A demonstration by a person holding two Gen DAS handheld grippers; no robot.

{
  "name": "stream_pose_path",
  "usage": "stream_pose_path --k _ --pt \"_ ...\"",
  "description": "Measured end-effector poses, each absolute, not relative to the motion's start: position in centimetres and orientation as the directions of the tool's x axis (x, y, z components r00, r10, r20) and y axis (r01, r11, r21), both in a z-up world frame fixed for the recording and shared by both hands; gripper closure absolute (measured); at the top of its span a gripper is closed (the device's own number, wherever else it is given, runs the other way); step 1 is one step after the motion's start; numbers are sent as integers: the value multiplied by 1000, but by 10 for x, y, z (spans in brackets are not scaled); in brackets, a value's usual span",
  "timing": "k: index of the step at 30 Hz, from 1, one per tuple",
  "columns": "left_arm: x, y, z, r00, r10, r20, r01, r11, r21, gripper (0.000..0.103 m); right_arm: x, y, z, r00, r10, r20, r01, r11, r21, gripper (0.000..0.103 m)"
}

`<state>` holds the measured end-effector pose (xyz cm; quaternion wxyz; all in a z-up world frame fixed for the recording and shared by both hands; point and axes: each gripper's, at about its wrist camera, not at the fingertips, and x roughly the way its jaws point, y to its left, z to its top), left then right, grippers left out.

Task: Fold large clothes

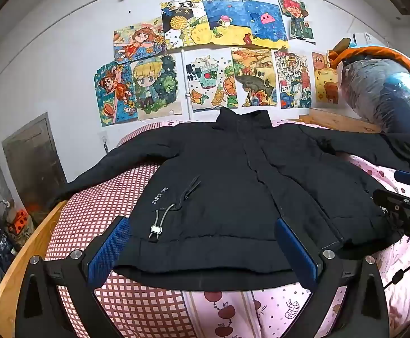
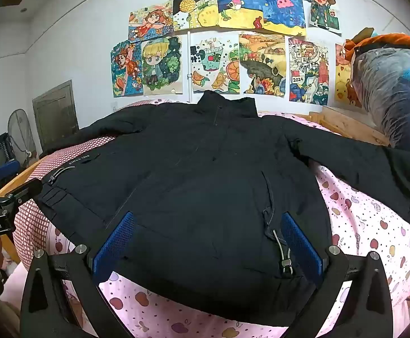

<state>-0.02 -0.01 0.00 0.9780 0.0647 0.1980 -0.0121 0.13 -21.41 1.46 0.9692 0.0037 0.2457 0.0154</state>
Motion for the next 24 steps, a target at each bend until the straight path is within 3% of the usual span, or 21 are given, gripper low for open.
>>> stream_pose_path --k 24 --pt "0 0 0 922 5 -387 46 991 124 0 2 -211 12 876 18 -483 -15 1000 11 1"
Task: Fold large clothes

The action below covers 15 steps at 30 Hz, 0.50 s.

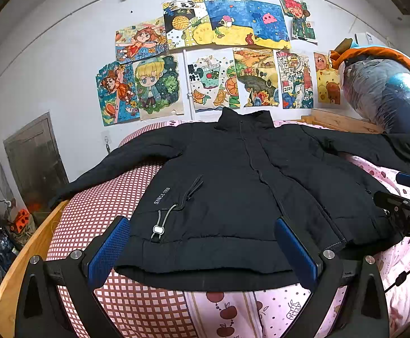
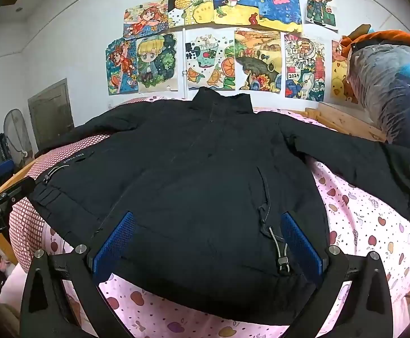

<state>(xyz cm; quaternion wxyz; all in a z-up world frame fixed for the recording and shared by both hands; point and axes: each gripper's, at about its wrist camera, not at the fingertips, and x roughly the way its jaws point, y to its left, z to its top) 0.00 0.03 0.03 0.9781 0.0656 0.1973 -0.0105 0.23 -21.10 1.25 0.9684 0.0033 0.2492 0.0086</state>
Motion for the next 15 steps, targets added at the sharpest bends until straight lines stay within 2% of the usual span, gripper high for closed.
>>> stream_pose_path --k 15 --pt "0 0 0 922 8 -387 45 991 126 0 4 -213 13 876 14 -482 -7 1000 18 1"
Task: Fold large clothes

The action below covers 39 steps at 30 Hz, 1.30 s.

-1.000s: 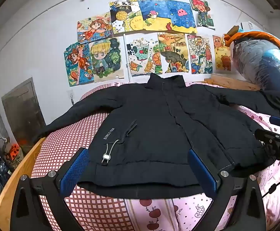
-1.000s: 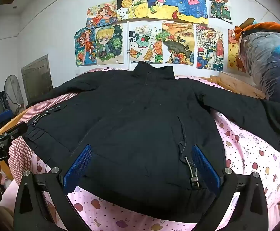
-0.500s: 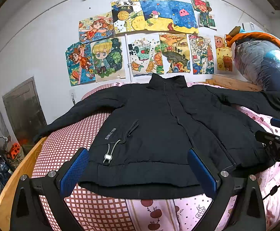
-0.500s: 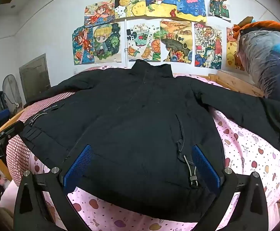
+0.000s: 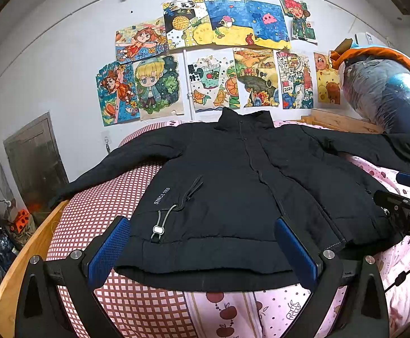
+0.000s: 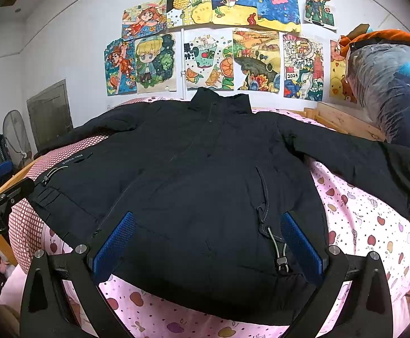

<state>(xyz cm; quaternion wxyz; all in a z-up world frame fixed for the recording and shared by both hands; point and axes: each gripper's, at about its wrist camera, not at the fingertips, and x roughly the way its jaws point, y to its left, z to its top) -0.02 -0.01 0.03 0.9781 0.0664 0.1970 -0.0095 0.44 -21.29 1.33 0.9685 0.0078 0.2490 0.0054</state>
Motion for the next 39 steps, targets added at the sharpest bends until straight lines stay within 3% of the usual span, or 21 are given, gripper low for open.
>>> stream_pose_path --k 39 --pt "0 0 0 922 7 -387 45 991 125 0 7 -214 13 873 15 -487 -5 1000 23 1"
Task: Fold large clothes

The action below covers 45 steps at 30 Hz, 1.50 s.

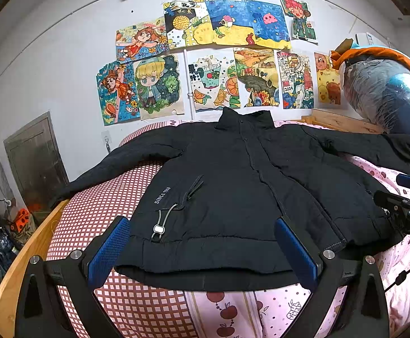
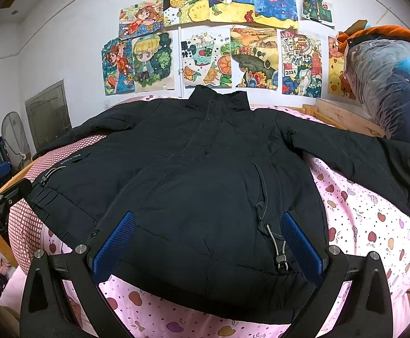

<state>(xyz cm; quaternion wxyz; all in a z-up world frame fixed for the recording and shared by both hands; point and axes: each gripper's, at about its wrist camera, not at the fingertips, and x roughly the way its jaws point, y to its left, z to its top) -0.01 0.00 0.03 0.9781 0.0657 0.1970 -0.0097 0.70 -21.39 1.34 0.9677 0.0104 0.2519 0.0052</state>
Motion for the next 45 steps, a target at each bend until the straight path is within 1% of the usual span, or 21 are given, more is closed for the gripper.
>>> stream_pose_path --k 17,20,23,27,30,32,34,36,38,41,43,45 --pt "-1 5 1 922 6 -387 46 991 124 0 8 -214 13 873 14 -488 -3 1000 23 1" --pt "0 6 2 922 10 -388 42 991 124 0 9 -215 14 875 15 -484 -4 1000 23 1" --pt "4 12 6 920 7 -392 39 993 110 0 1 -226 10 889 16 -457 3 999 41 1" --pt "16 13 15 916 12 -401 34 994 107 0 -3 -253 9 905 -48 -423 80 995 58 1" --pt "28 0 24 914 14 -405 54 986 155 0 -9 -281 10 907 -112 -406 160 983 87 1" --pt "38 -9 33 907 7 -422 84 977 197 0 -16 -305 8 899 -184 -397 242 965 100 1" --pt "50 -17 41 895 -4 -446 120 966 231 0 -18 -325 8 878 -243 -413 303 949 88 1" --pt "63 -27 48 883 -23 -468 154 958 243 0 -14 -347 6 833 -316 -454 381 923 57 1" --pt "78 -43 53 869 -15 -494 177 942 283 0 -7 -369 6 801 -345 -489 429 901 68 1" --pt "105 -74 57 858 -25 -512 223 918 329 0 8 -391 11 774 -372 -512 474 877 79 1" --pt "124 -96 58 852 -37 -522 240 915 325 0 20 -402 12 759 -375 -533 487 870 81 1" --pt "140 -112 59 840 -65 -539 259 920 293 0 29 -408 10 747 -376 -549 508 855 105 1"
